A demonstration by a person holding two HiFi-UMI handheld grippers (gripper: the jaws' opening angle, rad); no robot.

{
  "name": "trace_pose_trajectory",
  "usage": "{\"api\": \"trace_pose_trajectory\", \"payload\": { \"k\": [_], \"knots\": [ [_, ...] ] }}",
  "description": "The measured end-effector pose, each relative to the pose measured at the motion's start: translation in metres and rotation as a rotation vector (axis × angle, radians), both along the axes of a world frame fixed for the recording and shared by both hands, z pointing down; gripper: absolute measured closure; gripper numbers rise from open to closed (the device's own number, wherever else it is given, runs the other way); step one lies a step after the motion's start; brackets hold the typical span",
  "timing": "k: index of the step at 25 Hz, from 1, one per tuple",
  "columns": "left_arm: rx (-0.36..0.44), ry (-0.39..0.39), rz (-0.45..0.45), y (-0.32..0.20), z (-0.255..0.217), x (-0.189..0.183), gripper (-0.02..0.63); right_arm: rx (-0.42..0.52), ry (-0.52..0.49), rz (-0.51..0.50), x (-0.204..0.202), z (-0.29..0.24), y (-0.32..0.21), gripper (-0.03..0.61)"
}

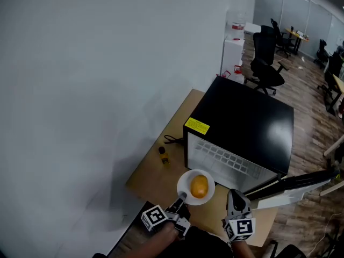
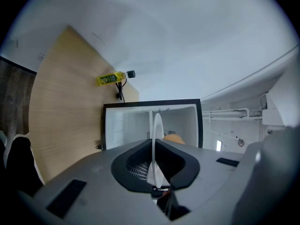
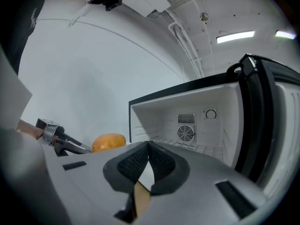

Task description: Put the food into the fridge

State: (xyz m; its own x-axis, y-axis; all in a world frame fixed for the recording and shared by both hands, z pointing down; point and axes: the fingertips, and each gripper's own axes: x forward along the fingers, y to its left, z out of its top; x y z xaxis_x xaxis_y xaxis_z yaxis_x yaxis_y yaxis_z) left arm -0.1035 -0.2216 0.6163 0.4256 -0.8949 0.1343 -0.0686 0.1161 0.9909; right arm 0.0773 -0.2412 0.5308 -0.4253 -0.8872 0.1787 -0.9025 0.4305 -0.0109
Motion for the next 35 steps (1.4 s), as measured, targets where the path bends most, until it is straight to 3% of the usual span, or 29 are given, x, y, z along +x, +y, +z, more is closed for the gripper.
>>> {"api": "trace_pose_trajectory", "payload": {
  "k": [16, 22, 35],
  "knots": [
    [0.006, -0.009, 0.001, -0.082, 0.001, 0.021, 0.592, -0.011, -0.022, 0.011, 0.013, 0.001, -0.057, 0.518],
    [-0.003, -0.014, 0.019, -0.100, 0.004, 0.027, 0.592, -0.016, -0.019, 0.048, 0.012, -0.002, -0.058, 0.518],
    [-0.015, -0.009, 0.047, -0.137, 0.001, 0.044, 0.592, -0.023, -0.027, 0.026, 0.011, -0.010, -0.052, 0.518]
  ]
}}
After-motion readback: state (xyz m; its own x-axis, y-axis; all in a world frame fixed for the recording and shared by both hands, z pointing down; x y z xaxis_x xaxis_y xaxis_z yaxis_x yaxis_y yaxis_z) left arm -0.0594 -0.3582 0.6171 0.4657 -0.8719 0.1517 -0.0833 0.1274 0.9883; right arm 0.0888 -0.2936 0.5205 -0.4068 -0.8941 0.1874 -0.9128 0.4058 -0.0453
